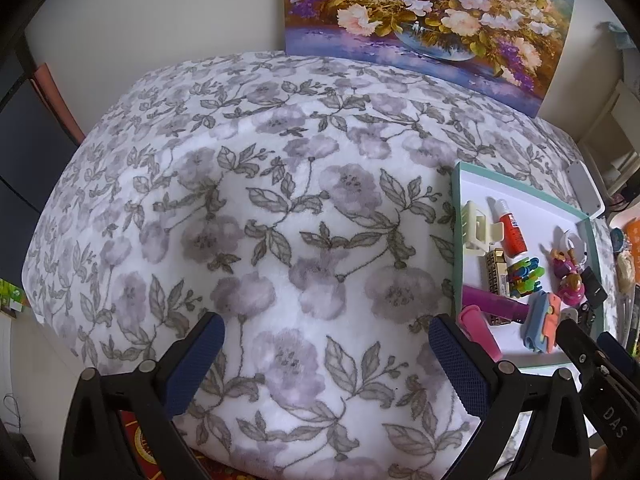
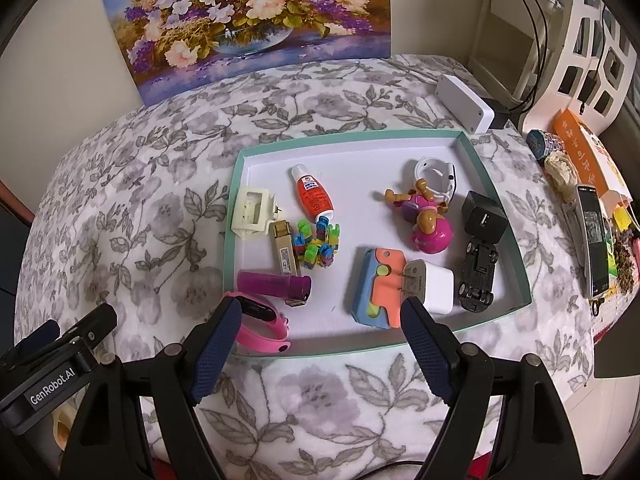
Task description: Organize rigid objects
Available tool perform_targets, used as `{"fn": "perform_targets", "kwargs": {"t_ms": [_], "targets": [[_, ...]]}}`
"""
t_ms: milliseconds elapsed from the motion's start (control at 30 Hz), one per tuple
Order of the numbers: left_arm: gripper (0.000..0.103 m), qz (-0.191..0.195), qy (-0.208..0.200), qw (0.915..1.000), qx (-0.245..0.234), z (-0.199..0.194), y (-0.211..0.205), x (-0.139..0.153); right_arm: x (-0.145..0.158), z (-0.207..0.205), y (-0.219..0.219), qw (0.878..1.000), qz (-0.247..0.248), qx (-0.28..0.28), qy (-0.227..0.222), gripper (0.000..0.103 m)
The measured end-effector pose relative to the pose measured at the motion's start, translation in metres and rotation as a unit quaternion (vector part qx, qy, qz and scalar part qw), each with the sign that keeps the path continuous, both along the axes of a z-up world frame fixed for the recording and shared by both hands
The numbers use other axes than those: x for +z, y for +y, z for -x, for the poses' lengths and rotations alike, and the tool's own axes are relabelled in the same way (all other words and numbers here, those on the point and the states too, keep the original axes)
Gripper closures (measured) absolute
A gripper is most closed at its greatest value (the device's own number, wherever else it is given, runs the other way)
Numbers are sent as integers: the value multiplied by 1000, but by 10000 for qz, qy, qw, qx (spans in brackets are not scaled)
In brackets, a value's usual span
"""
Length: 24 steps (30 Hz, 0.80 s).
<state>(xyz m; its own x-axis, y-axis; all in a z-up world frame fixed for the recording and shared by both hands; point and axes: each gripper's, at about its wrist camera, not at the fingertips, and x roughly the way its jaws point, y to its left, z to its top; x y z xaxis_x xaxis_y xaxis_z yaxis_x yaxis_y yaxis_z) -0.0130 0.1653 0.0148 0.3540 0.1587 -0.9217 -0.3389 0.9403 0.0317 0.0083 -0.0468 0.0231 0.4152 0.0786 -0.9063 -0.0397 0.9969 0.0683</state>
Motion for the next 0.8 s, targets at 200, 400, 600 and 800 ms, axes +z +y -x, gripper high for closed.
{"fn": "perform_targets", "kwargs": {"t_ms": [200, 400, 600, 800], "targets": [[0, 4, 5, 10000, 2, -1, 0, 0, -1, 0, 0, 10000, 19, -15, 20, 21], [0, 16, 13, 10000, 4, 1, 1, -2, -2, -1, 0, 10000, 22, -14, 44, 21], [0, 14, 9, 10000, 9, 1, 1, -2, -2, 0, 1, 10000, 14, 4, 39, 21], [0, 11, 13, 10000, -3, 1, 1, -2, 0, 0, 2, 10000, -8, 33, 5, 21]]}}
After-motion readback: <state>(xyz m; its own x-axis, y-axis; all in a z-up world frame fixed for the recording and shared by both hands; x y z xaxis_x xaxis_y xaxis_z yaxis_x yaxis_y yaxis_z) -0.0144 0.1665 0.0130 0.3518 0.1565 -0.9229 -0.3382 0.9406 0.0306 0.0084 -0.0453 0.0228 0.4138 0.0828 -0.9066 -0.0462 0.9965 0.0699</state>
